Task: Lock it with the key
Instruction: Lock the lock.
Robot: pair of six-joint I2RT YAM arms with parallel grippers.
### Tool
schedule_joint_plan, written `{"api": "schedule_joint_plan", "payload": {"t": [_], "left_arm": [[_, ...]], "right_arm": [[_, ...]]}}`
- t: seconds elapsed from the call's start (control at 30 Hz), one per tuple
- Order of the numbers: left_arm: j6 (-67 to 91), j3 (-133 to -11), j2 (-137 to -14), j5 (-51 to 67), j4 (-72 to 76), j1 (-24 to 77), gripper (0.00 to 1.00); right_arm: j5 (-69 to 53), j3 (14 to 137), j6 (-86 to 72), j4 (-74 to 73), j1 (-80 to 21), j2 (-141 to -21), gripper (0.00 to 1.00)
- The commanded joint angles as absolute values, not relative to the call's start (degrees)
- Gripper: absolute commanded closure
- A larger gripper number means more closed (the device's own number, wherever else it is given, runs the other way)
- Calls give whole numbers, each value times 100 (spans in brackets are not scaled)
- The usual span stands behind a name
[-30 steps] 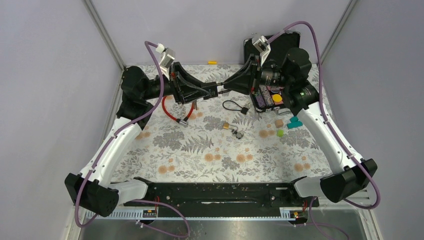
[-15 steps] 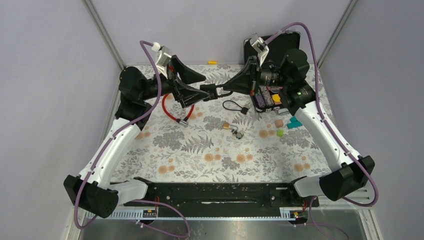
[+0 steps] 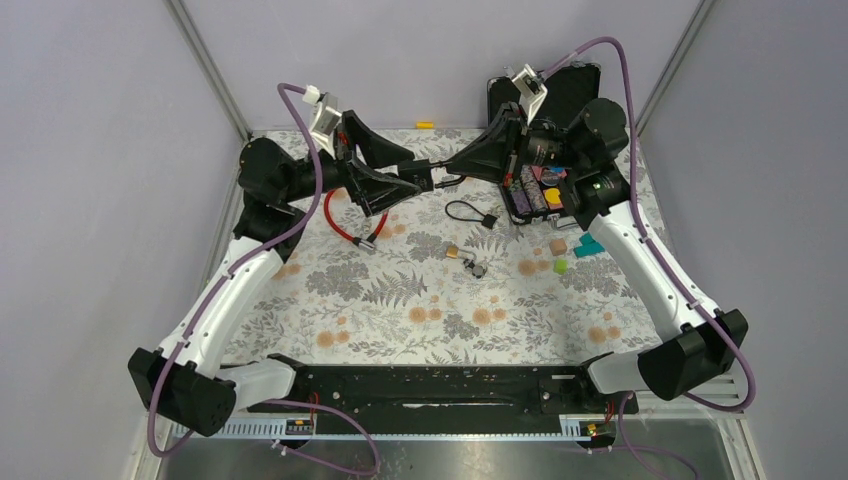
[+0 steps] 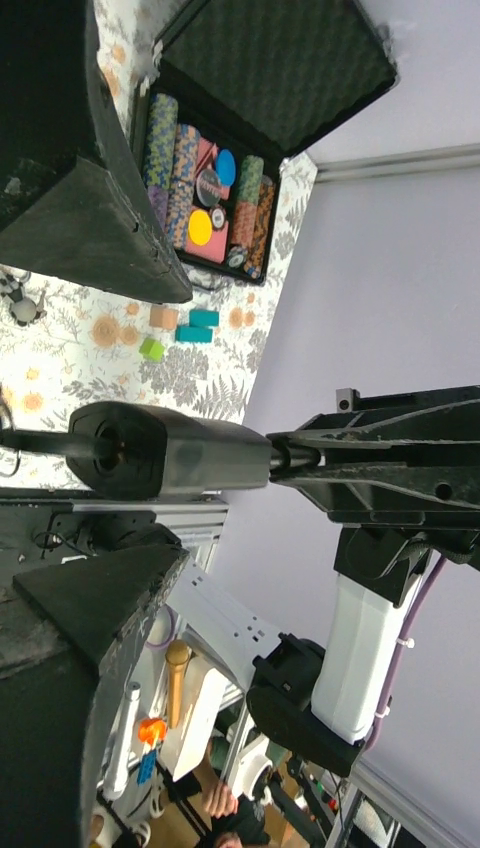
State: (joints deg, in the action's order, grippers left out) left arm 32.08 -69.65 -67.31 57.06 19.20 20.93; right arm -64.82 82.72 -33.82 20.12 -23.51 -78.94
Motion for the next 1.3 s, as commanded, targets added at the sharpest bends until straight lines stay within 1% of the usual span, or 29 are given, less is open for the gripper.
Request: {"api": "schedule_joint_plan", "payload": {"t": [0.0, 0.1, 0.13, 0.2, 0.27, 0.33, 0.43, 0.5, 0.53, 0.6, 0.63, 0.67, 0.7, 0.8, 0.83, 0.87, 0.93, 0.97, 1.0, 1.1, 1.17, 1.27], "left_arm": [[3465, -6905, -6833, 5817, 2374, 2240, 12], [3656, -6889, -6890, 5752, 2625, 2337, 13], [3697, -6905, -6917, 5738, 2674, 2359, 15], [3769, -6940, -6970, 5704, 2725, 2381, 22], [3860, -6943, -6995, 5715, 2849, 2386, 32], [3886, -6944, -6989, 5698, 2865, 2382, 37], [3884, -6952, -6985, 5701, 2873, 2382, 41], [3897, -6965, -6993, 5740, 2867, 2382, 47], [3925, -6972, -7017, 5785, 2881, 2390, 53], [4089, -6978, -7070, 5951, 3048, 2407, 68], [4151, -6974, -7089, 5977, 3111, 2408, 80], [4190, -6969, -7092, 5959, 3128, 2406, 94], [4206, -6951, -7096, 5932, 3149, 2408, 100], [4206, -6935, -7071, 5834, 3210, 2407, 100], [4162, -6947, -7049, 5802, 3216, 2407, 100], [4121, -6969, -7030, 5767, 3209, 2400, 100], [4065, -7041, -7000, 5709, 3172, 2375, 100], [4058, -7079, -7004, 5709, 3163, 2350, 100], [4071, -7127, -7017, 5721, 3153, 2343, 100], [4262, -7250, -7101, 5945, 3349, 2314, 100], [4487, -7248, -7157, 5984, 3629, 2312, 100], [4675, -7289, -7252, 6054, 3813, 2312, 100]], "right_arm": [[-6603, 8398, -4096, 3379, -2360, -7913, 100], [-6603, 8360, -4183, 3484, -2355, -7938, 100], [-6595, 8344, -4191, 3489, -2355, -7942, 100], [-6592, 8316, -4200, 3489, -2353, -7945, 100], [-6577, 8289, -4203, 3488, -2355, -7935, 100], [-6583, 8275, -4182, 3454, -2356, -7934, 100], [-6578, 8245, -4130, 3404, -2355, -7914, 100], [-6562, 8235, -4062, 3317, -2357, -7904, 100], [-6512, 8231, -4034, 3275, -2356, -7891, 100], [-6457, 8219, -3960, 3193, -2355, -7856, 100], [-6438, 8210, -3956, 3186, -2355, -7843, 100], [-6414, 8201, -3913, 3122, -2355, -7826, 100], [-6383, 8205, -3832, 3012, -2355, -7810, 100], [-6272, 8230, -3548, 2567, -2355, -7755, 100], [-6244, 8241, -3448, 2383, -2351, -7735, 94], [-6204, 8239, -3373, 2223, -2343, -7726, 79], [-6249, 8202, -3337, 2028, -2293, -7698, 53], [-6235, 8148, -3379, 2016, -2241, -7662, 45], [-6198, 8073, -3437, 2020, -2181, -7612, 41], [-6317, 7931, -3546, 2065, -2079, -7509, 38], [-6506, 7923, -3622, 2072, -2066, -7510, 39], [-6659, 7889, -3706, 2145, -2057, -7500, 53]]}}
